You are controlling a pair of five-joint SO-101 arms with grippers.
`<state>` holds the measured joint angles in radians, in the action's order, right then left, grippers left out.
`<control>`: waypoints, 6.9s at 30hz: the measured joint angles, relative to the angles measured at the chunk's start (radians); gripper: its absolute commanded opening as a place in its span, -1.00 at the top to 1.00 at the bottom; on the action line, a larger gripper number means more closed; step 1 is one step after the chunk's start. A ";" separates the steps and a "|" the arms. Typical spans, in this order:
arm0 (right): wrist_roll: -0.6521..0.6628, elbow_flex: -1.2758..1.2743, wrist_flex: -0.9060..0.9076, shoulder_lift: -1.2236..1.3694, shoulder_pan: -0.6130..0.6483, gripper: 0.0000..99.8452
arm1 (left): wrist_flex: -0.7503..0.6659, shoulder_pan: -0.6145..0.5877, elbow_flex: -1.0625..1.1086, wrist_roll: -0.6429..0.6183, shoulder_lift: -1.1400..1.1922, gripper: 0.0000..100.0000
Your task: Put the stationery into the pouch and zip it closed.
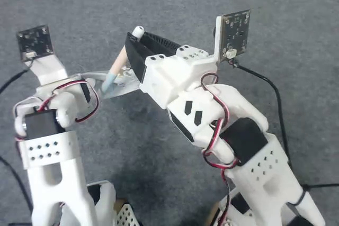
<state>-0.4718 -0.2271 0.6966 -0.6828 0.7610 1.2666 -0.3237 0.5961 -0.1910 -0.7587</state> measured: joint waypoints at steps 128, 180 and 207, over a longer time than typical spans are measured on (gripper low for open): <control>0.367 -0.003 0.058 0.396 0.000 0.99 | -0.051 0.092 0.058 0.046 -0.002 0.98; 0.416 -0.621 0.279 -0.272 0.078 0.61 | -0.051 0.094 0.060 0.046 0.000 0.98; 0.416 -1.025 -0.371 -0.304 0.035 0.62 | -0.051 0.094 0.060 0.046 0.000 0.98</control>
<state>-0.0560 -1.2520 0.3253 -0.9866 0.7963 1.2160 -0.2302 0.6559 -0.1450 -0.7587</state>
